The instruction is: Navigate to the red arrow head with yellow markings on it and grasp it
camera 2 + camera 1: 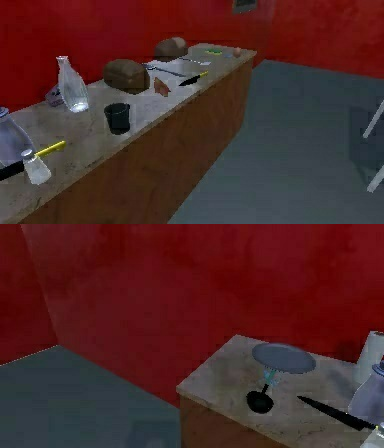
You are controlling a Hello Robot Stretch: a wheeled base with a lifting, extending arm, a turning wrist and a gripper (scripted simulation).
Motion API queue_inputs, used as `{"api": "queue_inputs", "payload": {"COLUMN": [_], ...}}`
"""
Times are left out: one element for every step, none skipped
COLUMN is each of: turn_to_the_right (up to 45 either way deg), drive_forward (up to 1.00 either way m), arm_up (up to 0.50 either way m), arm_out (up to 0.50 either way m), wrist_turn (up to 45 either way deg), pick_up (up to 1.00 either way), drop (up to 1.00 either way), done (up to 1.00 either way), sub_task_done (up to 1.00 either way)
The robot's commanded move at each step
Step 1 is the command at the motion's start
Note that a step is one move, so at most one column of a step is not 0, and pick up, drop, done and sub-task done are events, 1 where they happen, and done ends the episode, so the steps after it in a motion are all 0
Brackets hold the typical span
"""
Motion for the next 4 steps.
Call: {"api": "queue_inputs", "payload": {"turn_to_the_right": [-3.0,45.0,36.0,0.0], "drive_forward": [0.00,0.00,0.00,0.40], "arm_up": [0.00,0.00,0.00,0.00], "arm_out": [0.00,0.00,0.00,0.00], "wrist_turn": [0.0,0.0,0.0,0.0], "pick_up": [0.00,0.00,0.00,0.00], "drop": [0.00,0.00,0.00,0.00], "done": [0.00,0.00,0.00,0.00], "sub_task_done": [0.00,0.00,0.00,0.00]}}
